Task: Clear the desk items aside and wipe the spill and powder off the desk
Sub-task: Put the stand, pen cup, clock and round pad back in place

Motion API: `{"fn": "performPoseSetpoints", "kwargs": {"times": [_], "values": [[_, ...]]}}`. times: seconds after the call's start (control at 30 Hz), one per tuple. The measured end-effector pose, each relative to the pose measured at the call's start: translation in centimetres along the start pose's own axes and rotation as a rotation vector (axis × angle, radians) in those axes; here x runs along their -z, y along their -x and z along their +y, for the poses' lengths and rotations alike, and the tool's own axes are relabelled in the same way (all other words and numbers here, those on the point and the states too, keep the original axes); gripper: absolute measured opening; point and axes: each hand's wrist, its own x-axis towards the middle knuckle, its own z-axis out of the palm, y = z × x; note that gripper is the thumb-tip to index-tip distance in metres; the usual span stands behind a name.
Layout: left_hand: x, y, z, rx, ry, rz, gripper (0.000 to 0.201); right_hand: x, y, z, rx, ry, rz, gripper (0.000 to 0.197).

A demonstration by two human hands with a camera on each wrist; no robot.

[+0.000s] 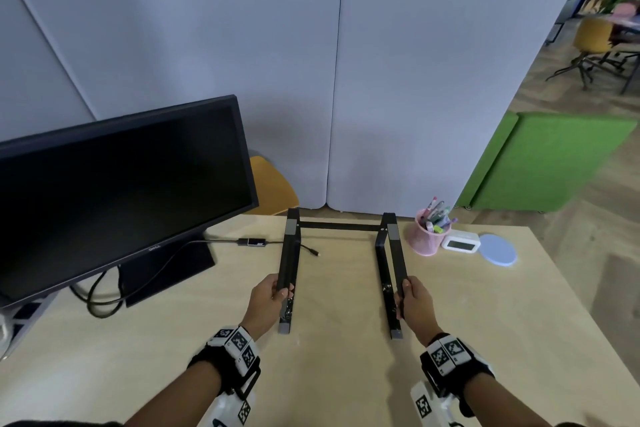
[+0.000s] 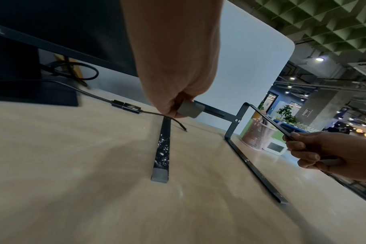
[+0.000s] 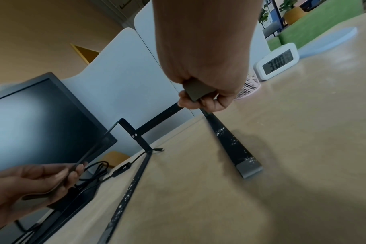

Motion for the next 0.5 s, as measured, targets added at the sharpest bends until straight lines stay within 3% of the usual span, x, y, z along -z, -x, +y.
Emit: {"fn": "performPoseSetpoints", "kwargs": {"times": [0.27,0.5], "values": [[1.3,8.4,-2.5,-0.023,0.042,-0.044,0.028,0.9,8.8,2.2,0.010,-0.005,0.024,0.033],[1.5,12.0,-3.3,-0.039,0.024,-0.052,0.026,1.5,12.1,3.6,0.005,-0.009,0.034,0.030]]}}
